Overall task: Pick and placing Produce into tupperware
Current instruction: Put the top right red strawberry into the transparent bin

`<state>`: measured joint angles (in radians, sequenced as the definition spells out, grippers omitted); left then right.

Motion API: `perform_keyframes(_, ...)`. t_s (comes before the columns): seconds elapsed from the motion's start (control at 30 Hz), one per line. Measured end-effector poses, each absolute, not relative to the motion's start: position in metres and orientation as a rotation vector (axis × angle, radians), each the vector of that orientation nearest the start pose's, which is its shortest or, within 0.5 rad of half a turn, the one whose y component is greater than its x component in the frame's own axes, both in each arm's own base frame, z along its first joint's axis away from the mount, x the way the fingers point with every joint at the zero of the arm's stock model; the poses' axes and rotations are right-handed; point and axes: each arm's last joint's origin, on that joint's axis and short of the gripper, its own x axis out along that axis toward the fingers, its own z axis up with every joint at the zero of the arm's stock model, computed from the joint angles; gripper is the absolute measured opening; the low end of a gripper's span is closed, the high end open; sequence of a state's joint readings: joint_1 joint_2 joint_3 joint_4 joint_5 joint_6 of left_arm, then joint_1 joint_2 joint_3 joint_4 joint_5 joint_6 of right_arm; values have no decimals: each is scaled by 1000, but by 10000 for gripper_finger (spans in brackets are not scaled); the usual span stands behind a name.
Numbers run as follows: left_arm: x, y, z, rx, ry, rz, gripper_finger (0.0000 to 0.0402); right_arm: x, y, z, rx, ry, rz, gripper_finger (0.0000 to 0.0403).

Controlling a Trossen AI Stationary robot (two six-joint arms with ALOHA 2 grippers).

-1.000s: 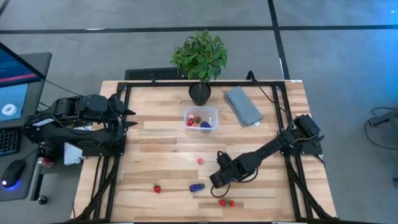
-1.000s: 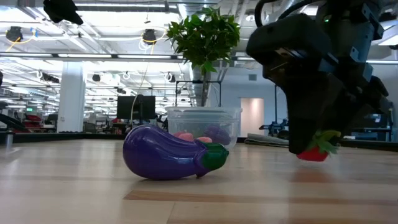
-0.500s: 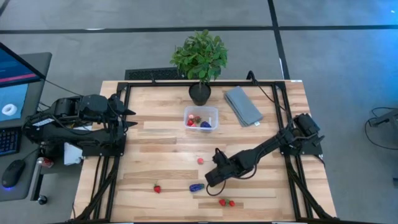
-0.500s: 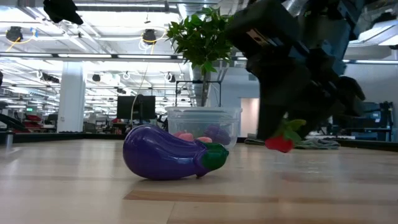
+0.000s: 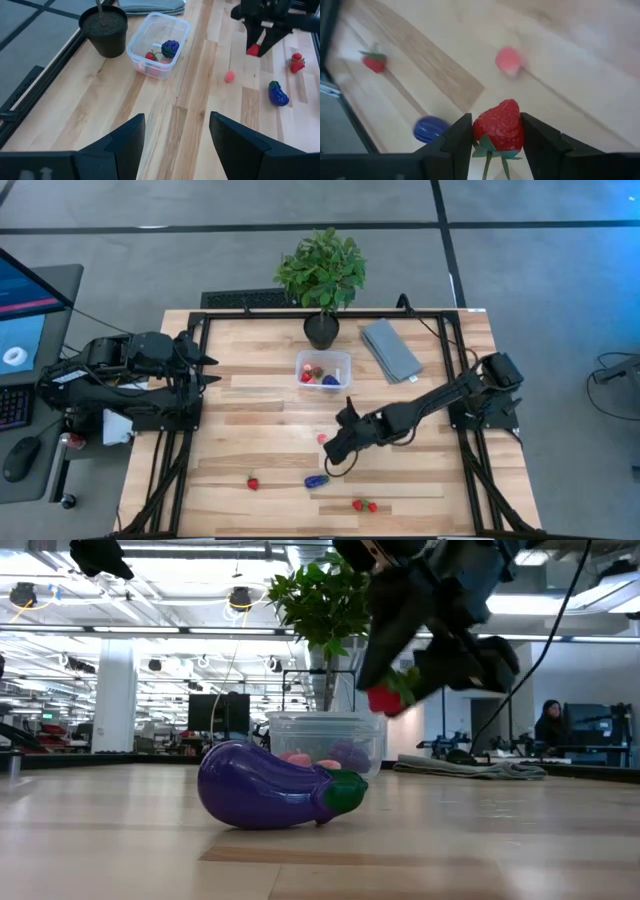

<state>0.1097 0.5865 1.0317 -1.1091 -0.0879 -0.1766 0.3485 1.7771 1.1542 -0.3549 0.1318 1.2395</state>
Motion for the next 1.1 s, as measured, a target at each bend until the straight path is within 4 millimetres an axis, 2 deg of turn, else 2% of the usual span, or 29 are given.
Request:
perform_keyframes(0.27, 71, 10, 350, -167, 647, 246, 213, 340, 85, 226, 862, 802, -359, 178)
perform_keyframes(0.53, 72, 11, 351, -167, 632, 246, 213, 338, 34, 256, 781, 677, -367, 177)
perform_keyframes(0.8, 73, 11, 352, -165, 615, 250, 213, 340, -16, 264, 714, 596, -423, 180)
perform_keyframes(1.1, 75, 12, 356, -159, 560, 265, 213, 338, -53, 259, 660, 596, -497, 176)
